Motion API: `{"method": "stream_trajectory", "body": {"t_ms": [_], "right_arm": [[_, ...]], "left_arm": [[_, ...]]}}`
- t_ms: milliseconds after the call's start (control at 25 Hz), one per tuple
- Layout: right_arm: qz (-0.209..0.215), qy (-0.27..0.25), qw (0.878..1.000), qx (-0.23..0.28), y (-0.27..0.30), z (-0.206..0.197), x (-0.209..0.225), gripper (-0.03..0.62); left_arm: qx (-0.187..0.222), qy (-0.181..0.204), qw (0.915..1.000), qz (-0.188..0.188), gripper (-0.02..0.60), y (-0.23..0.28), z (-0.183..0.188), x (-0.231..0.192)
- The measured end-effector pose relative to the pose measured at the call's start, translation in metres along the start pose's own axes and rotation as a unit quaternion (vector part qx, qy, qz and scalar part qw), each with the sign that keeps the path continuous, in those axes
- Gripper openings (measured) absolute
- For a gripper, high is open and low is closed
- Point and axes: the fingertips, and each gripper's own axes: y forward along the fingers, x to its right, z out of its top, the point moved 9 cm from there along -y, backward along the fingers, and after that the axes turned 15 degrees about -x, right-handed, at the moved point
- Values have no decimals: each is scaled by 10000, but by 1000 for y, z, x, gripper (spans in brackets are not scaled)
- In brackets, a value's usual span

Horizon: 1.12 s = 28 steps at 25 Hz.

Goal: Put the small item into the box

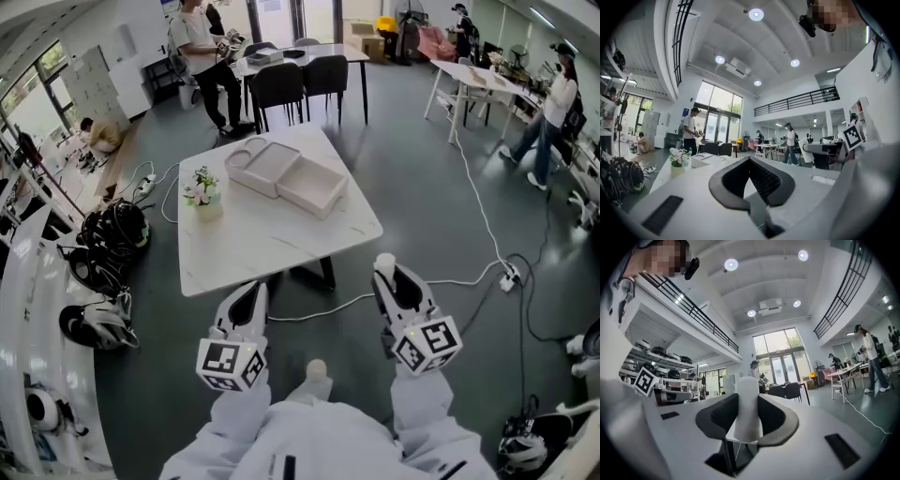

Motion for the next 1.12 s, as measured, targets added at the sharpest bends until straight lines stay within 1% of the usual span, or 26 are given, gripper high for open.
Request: {"method": "stream_trajectory", "body": {"t_ms": [280,480,680,960,1120], "right_arm": [[-27,109,9999,-58,59,15,30,117],[-79,181,9998,-67,87,21,47,117],[-152,223,9996,-87,111,23,58,118],[-208,292,9992,-182,137,24,78,118],[-191,382,9988,-249,156,23,97,118]], "left_arm": [[-63,-64,9998,-160,-2,60,15,-31],[-36,-19,9995,-328,-2,98,25,-44],[-71,-24,9989,-454,-2,125,28,-56],[-160,-62,9985,-522,-2,158,33,-67],[-248,-120,9984,-502,-2,182,33,-72]]}}
